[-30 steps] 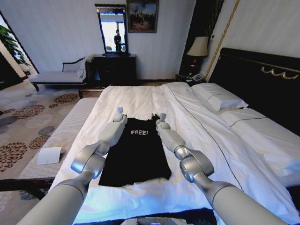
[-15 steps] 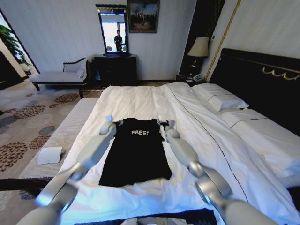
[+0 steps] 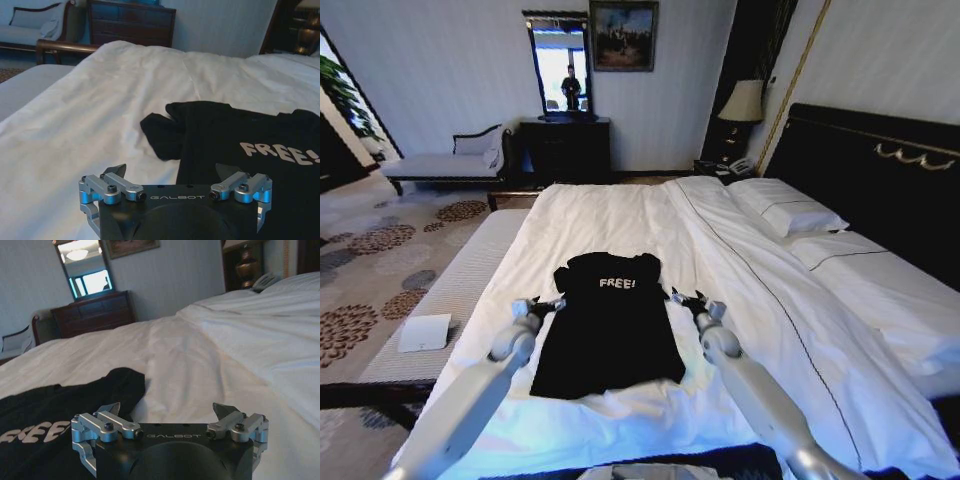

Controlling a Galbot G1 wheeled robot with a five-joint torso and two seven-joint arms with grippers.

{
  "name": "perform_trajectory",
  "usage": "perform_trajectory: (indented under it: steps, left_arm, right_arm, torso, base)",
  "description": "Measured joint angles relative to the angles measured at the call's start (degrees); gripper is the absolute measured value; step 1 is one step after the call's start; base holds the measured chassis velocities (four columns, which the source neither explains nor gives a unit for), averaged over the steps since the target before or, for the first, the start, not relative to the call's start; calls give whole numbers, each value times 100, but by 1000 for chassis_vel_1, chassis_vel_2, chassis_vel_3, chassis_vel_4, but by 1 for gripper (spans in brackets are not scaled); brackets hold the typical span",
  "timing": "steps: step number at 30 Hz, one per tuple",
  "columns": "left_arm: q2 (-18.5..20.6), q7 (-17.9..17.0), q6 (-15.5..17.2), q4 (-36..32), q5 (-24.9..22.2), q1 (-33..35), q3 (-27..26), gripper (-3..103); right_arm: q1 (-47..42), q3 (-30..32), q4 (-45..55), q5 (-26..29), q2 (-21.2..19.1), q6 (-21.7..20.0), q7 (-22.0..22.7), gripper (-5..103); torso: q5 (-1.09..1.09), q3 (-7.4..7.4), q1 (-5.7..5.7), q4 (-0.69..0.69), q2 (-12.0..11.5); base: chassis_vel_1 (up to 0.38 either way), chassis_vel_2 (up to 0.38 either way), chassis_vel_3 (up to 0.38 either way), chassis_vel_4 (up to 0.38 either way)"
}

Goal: Fold the clothes on the bed.

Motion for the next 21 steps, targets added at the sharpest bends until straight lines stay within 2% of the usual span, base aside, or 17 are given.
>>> perform_trajectory:
  steps: [7, 12, 17, 19, 21]
  left_arm:
    - [-132, 199, -91, -528, 125, 889, -606, 100]
    - [-227, 408, -191, -821, 239, 1688, -1078, 100]
    - [-365, 473, -224, -1058, 296, 2079, -1346, 100]
    - [-588, 497, -230, -1301, 324, 2431, -1556, 100]
    - [-742, 552, -245, -1451, 380, 2696, -1672, 100]
  right_arm:
    - [-722, 349, 766, 1, -121, -58, 81, 100]
    - [-1597, 782, 1336, -506, -135, 23, -130, 100]
    - [-2168, 1061, 1625, -755, -73, 131, -344, 100]
    - [-2447, 1240, 1674, -1127, 0, 378, -536, 100]
    - [-2686, 1349, 1737, -1249, 76, 479, -633, 100]
  torso:
    - [1, 2, 3, 0, -1]
    - [1, 1, 2, 1, -1]
    - [2, 2, 2, -1, -2]
    - [0, 1, 2, 0, -2]
    - [2, 1, 2, 1, -2]
  base:
    - [0, 0, 0, 0]
    - [0, 0, 0, 0]
    - [0, 0, 0, 0]
    - [0, 0, 0, 0]
    - [0, 0, 0, 0]
